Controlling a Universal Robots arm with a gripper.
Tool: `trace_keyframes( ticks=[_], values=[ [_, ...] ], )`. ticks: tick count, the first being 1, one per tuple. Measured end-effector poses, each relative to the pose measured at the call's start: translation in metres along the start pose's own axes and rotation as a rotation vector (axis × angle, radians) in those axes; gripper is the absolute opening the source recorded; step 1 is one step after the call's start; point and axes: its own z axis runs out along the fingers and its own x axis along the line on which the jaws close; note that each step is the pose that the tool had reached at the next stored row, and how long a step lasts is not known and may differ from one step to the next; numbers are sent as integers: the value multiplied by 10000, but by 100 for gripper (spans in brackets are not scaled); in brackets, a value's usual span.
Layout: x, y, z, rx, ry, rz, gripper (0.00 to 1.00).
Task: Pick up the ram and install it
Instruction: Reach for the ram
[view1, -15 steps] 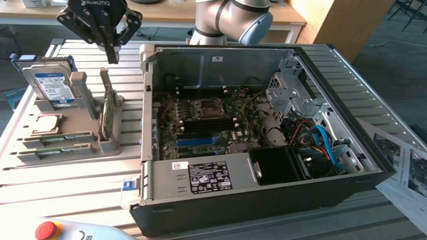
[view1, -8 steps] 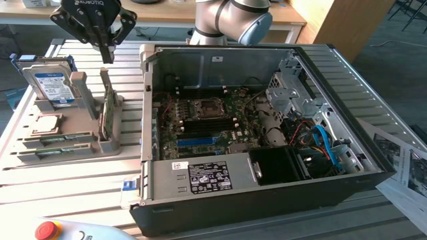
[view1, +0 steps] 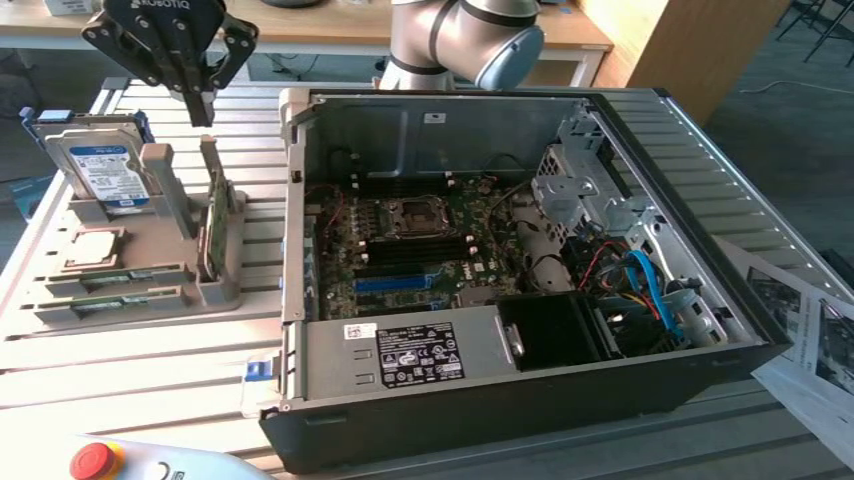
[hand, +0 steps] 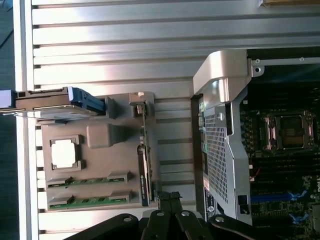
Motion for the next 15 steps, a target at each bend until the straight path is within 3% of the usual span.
trace_keyframes(
  ticks=[15],
  values=[
    [223,14,5,5,67,2,11]
  ],
)
